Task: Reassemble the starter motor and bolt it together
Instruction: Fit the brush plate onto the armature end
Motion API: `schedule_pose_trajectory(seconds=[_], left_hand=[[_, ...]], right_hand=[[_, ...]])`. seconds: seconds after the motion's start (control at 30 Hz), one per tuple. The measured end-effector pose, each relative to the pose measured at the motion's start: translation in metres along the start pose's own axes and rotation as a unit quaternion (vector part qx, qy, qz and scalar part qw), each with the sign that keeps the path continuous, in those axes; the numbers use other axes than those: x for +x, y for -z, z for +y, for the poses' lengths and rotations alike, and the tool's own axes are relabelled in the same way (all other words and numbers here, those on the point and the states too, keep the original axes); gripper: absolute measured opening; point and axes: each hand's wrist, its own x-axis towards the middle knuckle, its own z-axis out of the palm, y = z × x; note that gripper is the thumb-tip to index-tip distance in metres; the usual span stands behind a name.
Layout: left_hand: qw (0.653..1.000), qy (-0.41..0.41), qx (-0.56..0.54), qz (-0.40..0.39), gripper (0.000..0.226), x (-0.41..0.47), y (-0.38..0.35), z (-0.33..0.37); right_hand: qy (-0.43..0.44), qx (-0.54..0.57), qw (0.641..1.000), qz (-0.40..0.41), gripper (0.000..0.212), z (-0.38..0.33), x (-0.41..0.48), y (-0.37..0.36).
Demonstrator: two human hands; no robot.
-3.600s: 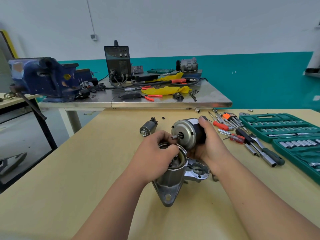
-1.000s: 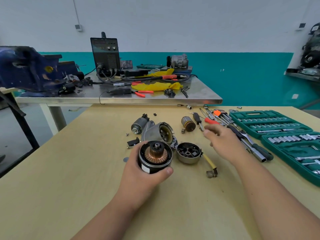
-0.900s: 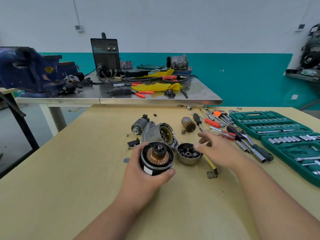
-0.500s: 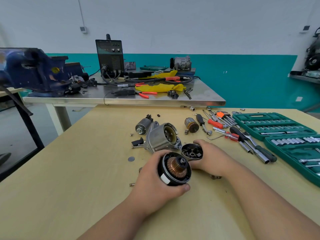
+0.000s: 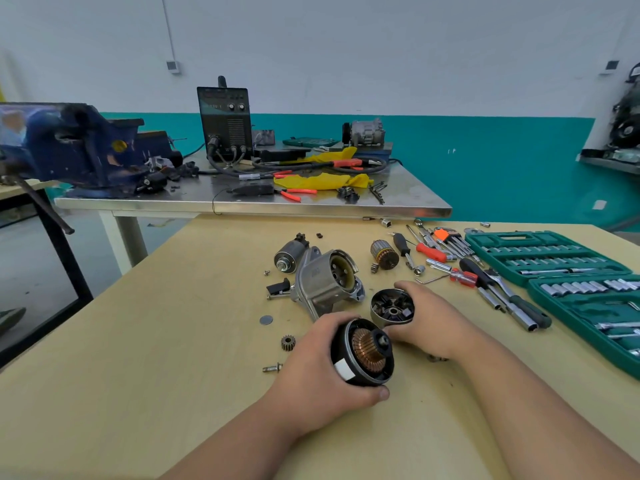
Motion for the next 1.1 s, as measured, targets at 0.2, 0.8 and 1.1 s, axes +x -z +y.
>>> schedule_pose_trajectory(seconds=[0.2, 0.8, 1.1], left_hand=[[1.000, 0.006, -0.005, 0.015, 0.076, 0.0004, -0.0005, 0.0006], [0.999, 0.016, -0.003, 0.031, 0.072, 0.0020, -0.0007, 0.0005], [0.997, 0.035, -0.034, 0.060, 0.072, 0.0040, -0.0004, -0.0041]], right_hand=[[0.001, -0.025, 1.000, -0.006, 0.104, 0.0000, 0.0014, -0.0013], [0.007, -0.023, 1.000, -0.009, 0.104, -0.0012, 0.0013, -0.0033], [0.038, 0.015, 0.998, 0.053, 0.106, -0.0081, -0.0038, -0.0040]])
